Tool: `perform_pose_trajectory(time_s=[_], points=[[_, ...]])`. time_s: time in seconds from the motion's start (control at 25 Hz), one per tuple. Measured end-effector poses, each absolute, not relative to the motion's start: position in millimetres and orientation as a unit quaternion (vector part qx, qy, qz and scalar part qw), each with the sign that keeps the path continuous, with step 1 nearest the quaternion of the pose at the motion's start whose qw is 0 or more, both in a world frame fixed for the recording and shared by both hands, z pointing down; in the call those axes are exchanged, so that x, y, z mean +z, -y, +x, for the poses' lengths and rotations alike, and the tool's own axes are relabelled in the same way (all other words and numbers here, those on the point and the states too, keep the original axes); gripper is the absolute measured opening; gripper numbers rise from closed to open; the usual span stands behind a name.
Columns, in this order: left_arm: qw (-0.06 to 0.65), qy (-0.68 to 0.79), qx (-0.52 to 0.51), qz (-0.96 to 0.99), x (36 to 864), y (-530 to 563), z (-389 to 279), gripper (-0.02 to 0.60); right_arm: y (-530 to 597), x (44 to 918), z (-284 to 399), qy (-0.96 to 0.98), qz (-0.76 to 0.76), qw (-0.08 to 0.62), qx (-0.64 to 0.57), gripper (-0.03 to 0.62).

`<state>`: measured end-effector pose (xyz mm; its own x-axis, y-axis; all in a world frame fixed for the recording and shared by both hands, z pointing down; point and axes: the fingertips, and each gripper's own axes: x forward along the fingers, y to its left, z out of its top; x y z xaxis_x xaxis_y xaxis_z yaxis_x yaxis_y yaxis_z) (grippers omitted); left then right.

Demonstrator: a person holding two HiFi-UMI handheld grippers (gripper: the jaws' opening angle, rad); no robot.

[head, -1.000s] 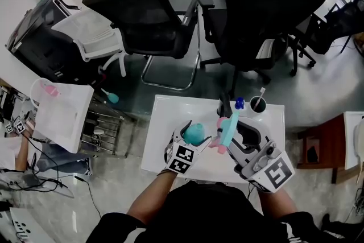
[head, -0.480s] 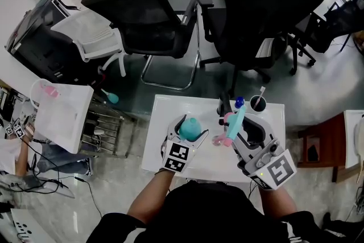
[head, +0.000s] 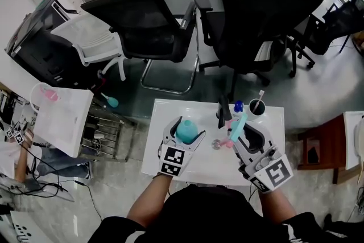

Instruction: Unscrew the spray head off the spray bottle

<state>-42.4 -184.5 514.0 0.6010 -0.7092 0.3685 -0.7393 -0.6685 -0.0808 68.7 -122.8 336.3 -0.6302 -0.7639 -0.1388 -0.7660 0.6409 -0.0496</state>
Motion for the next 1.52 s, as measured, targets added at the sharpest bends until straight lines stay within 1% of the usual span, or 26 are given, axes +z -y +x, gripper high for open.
perform_pose_trajectory(time_s=[0.6, 1.52], points=[[0.015, 0.416, 0.148, 0.897, 476, 191, -40, 0.407, 133, 392, 99, -0.878, -0.477, 0.028, -0.035, 0.138], [0.019, 0.428, 0.140, 0.893, 477, 198, -41, 0.407, 143, 461, 139, -0.829, -0.552, -0.025, -0.086, 0.140]])
